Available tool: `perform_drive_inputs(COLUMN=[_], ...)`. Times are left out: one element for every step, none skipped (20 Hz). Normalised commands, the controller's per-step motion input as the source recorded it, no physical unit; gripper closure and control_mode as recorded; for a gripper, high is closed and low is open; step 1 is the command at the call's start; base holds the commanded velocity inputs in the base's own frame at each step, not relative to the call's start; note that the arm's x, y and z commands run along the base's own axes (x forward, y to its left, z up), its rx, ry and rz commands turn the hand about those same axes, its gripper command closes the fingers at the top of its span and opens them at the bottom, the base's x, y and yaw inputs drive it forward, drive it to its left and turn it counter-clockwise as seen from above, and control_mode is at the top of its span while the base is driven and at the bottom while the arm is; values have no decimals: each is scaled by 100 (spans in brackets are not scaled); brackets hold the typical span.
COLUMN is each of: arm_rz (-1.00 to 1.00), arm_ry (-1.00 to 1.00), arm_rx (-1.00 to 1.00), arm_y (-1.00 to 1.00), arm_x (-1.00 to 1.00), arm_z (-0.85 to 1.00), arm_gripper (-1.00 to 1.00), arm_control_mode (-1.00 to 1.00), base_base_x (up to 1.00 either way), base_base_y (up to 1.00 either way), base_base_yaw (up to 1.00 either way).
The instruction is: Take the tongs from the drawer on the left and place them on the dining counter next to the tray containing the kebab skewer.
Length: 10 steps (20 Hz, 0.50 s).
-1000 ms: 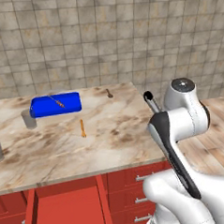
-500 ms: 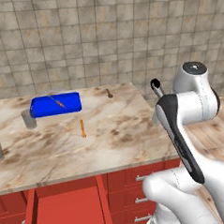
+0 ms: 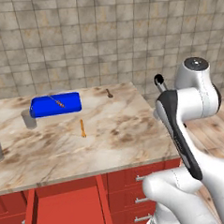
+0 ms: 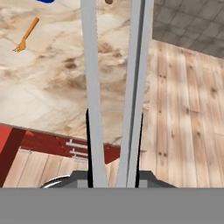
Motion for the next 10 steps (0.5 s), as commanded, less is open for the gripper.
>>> perform_drive_inputs(arm_rz=[-8, -8, -9, -9, -9, -9, -8, -8, -8, -8], arm_ry=[-7, -7, -7, -7, -5, -4, -4, -5, -8, -7], arm_rx=[0, 0, 0, 0, 0, 0, 0, 0, 0, 0], arm_y=[-12, -10, -15, -21, -18, -9, -1, -6, -8, -9], arm_x=[0, 0, 0, 0, 0, 0, 0, 0, 0, 0], arm_z=[0, 0, 0, 0, 0, 0, 0, 0, 0, 0], arm_gripper=[100, 100, 100, 100, 100, 100, 100, 100, 100, 100], arm_control_mode=[-100, -100, -100, -100, -100, -100, -100, -100, -100, -100], base_base_x=[0, 0, 0, 0, 0, 0, 0, 0, 0, 0], base_base_y=[0, 0, 0, 0, 0, 0, 0, 0, 0, 0], base_base_yaw=[0, 0, 0, 0, 0, 0, 0, 0, 0, 0])
